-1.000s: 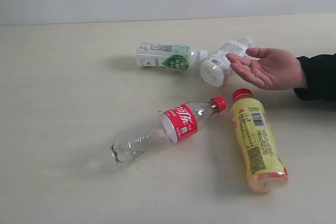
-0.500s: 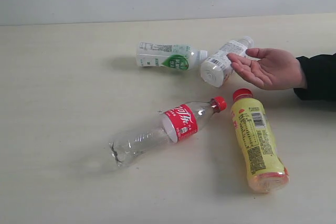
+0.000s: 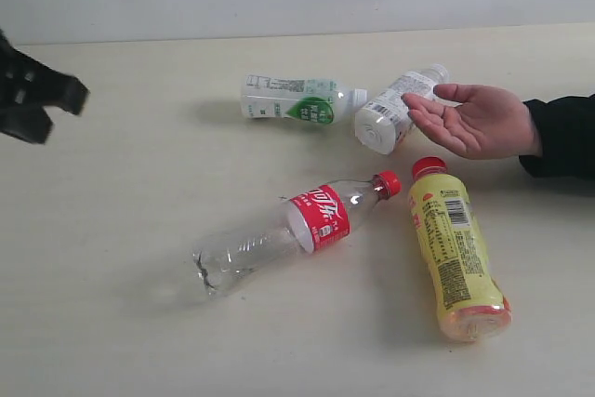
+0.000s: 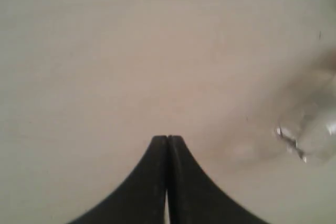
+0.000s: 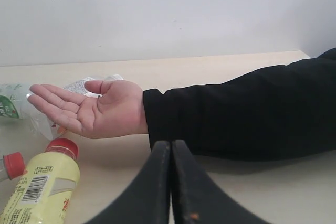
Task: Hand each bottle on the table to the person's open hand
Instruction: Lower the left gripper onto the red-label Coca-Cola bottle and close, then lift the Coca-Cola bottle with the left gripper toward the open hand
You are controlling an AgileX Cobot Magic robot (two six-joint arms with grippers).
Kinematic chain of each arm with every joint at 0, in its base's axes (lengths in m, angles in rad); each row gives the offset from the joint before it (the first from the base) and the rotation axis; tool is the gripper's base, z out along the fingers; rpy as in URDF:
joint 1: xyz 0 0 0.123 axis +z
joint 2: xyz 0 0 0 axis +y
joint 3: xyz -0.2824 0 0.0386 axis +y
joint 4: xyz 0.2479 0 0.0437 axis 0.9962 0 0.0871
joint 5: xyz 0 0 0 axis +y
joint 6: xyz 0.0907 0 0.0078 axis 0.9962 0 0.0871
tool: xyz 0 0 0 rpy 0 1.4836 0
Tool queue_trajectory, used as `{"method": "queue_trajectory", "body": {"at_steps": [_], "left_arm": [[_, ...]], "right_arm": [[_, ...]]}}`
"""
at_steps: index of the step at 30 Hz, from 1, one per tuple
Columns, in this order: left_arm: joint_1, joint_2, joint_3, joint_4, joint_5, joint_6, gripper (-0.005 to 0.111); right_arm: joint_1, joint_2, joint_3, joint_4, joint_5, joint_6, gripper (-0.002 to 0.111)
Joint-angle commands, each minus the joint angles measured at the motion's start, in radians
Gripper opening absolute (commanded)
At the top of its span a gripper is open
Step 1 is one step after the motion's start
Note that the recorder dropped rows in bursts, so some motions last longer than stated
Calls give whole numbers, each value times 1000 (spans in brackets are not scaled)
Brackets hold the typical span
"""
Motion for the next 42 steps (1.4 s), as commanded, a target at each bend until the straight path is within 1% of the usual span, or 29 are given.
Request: {"method": "queue_trajectory", "body": {"at_steps": [1,3,5,8,10,13,15,17,20,23,29,38,39,40,41,42], "left_arm": [[-153,189,-133,-28,119,188,0],[-217,241,-183,-36,115,261,0],[-272,281,-228,-30,91,288,4],[-344,335,-294,-30,32,331,21],[-377,369,-329,-30,19,361,41],[-409,416,-357,-30,19,399,80],[-423,450,-363,-30,19,412,98],[-430,482,-363,-36,25,436,103],[-433,534,-363,-46,26,478,104],[-433,578,-363,-46,28,484,104],[-433,657,-363,-46,-17,485,104],[-433,687,-363,-46,-39,491,103],[-433,694,-363,-46,-37,491,101],[-433,698,-363,-46,-29,491,94],[-433,700,-363,-46,-26,491,84],[-433,700,-363,-46,-13,491,62]], "right_arm": [[-3,-5,5,-1,-10,-2,0],[-3,-5,5,-1,-10,-2,0],[-3,-5,5,-1,-10,-2,0],[-3,-5,5,-1,-10,-2,0],[-3,-5,5,-1,-10,-2,0],[-3,-5,5,-1,-10,-2,0],[-3,-5,5,-1,-10,-2,0],[-3,-5,5,-1,-10,-2,0],[-3,-5,5,-1,-10,-2,0],[-3,-5,5,-1,-10,-2,0],[-3,-5,5,-1,-10,-2,0],[-3,-5,5,-1,-10,-2,0],[-3,-5,5,-1,-10,-2,0],[-3,-5,5,-1,-10,-2,0],[-3,-5,5,-1,-10,-2,0],[-3,-5,5,-1,-10,-2,0]]}}
